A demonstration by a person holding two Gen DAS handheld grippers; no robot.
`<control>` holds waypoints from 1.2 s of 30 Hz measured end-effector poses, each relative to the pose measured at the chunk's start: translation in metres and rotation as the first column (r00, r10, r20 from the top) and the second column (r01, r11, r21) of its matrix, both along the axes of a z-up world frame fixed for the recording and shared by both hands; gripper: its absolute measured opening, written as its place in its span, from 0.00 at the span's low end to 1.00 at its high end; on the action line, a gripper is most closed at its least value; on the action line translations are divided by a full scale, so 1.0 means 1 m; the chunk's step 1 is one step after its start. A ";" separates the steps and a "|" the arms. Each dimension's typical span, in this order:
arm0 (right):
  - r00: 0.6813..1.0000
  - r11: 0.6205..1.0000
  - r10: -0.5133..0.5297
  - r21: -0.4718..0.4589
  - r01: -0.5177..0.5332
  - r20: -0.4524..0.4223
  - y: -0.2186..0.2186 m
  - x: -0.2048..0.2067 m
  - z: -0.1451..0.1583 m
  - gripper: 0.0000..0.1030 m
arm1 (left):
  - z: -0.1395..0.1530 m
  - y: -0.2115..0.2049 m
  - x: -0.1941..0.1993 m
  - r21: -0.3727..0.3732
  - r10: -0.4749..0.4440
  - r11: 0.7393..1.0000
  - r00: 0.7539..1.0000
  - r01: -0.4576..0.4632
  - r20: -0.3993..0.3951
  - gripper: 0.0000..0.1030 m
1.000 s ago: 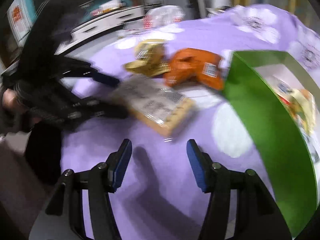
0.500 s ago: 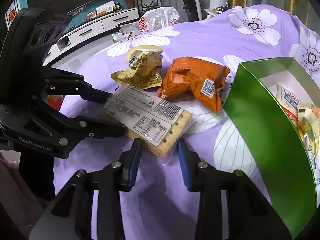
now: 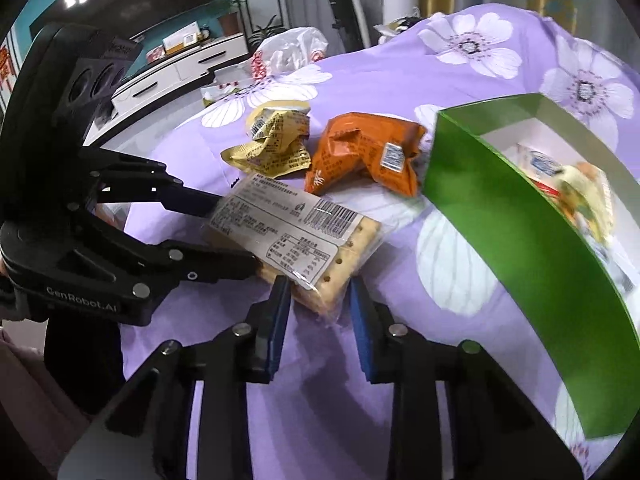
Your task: Organize snacks
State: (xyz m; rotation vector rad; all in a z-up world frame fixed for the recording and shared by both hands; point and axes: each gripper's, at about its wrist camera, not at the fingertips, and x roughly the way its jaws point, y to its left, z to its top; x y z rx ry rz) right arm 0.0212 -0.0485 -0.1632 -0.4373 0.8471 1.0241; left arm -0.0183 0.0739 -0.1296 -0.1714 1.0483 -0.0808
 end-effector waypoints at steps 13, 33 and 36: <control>0.983 0.987 -0.155 0.047 0.151 0.100 -0.046 -0.015 0.037 0.29 | 0.038 -0.047 0.007 0.062 -0.144 0.988 0.986 0.139 0.089 0.51; 0.940 0.962 -0.270 0.107 0.253 0.210 -0.079 -0.017 0.078 0.29 | 0.080 -0.078 0.026 0.087 -0.246 0.968 0.953 0.234 0.179 0.51; 0.935 0.960 -0.278 0.108 0.260 0.220 -0.082 -0.016 0.081 0.29 | 0.083 -0.081 0.029 0.087 -0.253 0.967 0.950 0.241 0.184 0.51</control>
